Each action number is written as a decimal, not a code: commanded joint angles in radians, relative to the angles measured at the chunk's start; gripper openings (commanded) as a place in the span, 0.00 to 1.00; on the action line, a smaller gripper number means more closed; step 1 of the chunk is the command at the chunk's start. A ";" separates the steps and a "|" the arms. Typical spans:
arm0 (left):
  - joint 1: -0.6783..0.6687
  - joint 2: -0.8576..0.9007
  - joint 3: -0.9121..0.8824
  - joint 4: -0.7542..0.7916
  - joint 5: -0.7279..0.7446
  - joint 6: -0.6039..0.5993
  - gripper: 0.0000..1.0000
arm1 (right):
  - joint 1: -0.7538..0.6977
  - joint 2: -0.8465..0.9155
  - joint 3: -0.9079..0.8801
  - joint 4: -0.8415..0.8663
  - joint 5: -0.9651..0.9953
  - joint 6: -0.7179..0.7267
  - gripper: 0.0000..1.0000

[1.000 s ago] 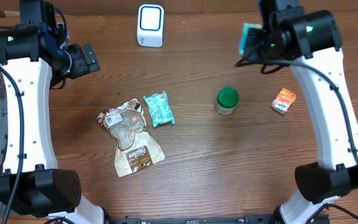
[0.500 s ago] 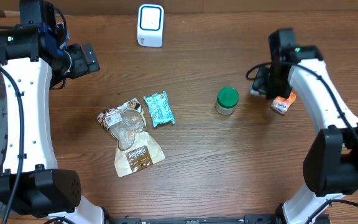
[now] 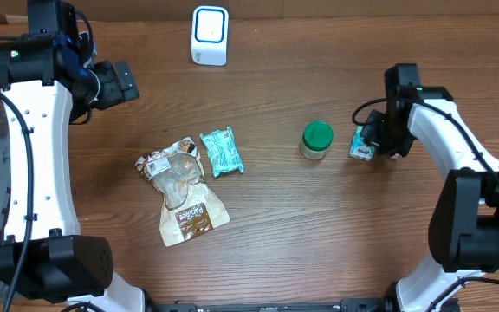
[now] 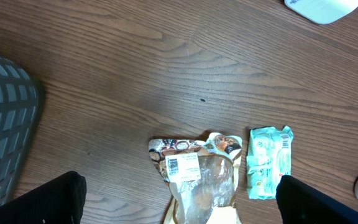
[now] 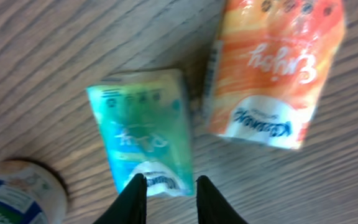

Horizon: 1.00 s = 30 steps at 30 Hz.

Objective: Scan the item barcode
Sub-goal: 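Place the teal pack left of the orange pack and release it, then reach the right gripper to the green wipes pack and grasp it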

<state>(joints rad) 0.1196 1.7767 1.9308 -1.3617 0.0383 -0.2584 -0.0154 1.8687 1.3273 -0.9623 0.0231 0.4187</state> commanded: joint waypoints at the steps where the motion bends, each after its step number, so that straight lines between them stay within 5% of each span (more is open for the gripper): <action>1: -0.005 -0.011 0.009 0.001 0.006 0.000 1.00 | -0.012 -0.006 0.004 -0.004 -0.003 -0.008 0.28; 5: -0.005 -0.011 0.009 0.002 0.006 0.000 1.00 | -0.012 -0.007 0.090 -0.076 -0.075 -0.097 0.40; 16: -0.005 -0.011 0.009 0.001 0.006 0.000 1.00 | 0.098 -0.007 0.549 -0.284 -0.365 -0.188 0.44; 23: -0.005 -0.011 0.009 0.002 0.006 0.000 0.99 | 0.294 0.005 0.504 -0.184 -0.421 -0.072 0.43; 30: -0.005 -0.011 0.009 0.001 0.006 0.000 1.00 | 0.531 0.066 0.385 0.012 -0.421 0.070 0.26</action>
<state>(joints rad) 0.1196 1.7767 1.9308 -1.3617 0.0383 -0.2584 0.4488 1.8931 1.7531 -0.9886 -0.3851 0.3981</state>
